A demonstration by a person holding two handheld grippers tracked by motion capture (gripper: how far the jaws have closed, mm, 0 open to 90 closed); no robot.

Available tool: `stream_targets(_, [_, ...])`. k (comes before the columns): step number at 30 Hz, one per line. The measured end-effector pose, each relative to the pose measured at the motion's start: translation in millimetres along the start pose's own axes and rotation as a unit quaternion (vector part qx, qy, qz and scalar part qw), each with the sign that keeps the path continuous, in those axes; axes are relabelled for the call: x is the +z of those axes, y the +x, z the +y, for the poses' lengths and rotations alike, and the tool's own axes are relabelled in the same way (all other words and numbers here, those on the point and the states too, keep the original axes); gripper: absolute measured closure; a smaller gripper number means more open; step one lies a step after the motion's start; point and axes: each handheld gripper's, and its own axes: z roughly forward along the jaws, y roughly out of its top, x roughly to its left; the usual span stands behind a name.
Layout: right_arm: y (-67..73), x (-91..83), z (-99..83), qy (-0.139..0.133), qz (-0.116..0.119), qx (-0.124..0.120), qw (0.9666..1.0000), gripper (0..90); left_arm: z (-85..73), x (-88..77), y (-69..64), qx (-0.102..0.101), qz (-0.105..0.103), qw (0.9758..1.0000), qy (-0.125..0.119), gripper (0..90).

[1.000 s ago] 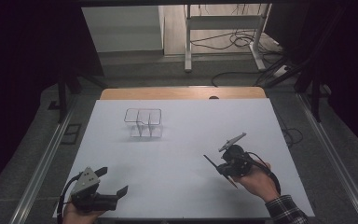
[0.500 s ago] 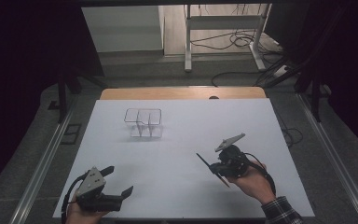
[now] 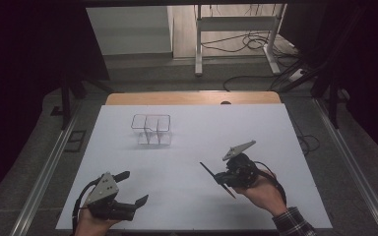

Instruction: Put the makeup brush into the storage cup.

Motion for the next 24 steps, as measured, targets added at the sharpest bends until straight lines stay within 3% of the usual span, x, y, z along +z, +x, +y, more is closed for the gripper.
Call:
stream_targets(5, [3.2, 1.4, 3.0, -0.009, 0.01, -0.006, 0.9999, 83.8, 3.7, 3.7, -0.3, 0.004, -0.007, 1.0, -0.003, 8.1])
stream_targets(13, [11.6, 2.9, 9.4, -0.026, 0.018, -0.017, 0.9994, 83.8, 10.0, 13.4, -0.1, -0.017, -0.038, 0.9991, -0.012, 8.2])
stream_targets(20, [16.7, 4.8, 13.8, -0.045, 0.024, -0.022, 0.9984, 83.8, 17.0, 26.2, 1.7, -0.047, -0.071, 0.9962, -0.017, 8.5])
stream_targets(24, [16.9, 5.1, 15.9, -0.057, 0.033, -0.018, 0.9977, 83.8, 21.0, 34.4, 0.9, -0.045, -0.08, 0.9957, -0.014, 9.6])
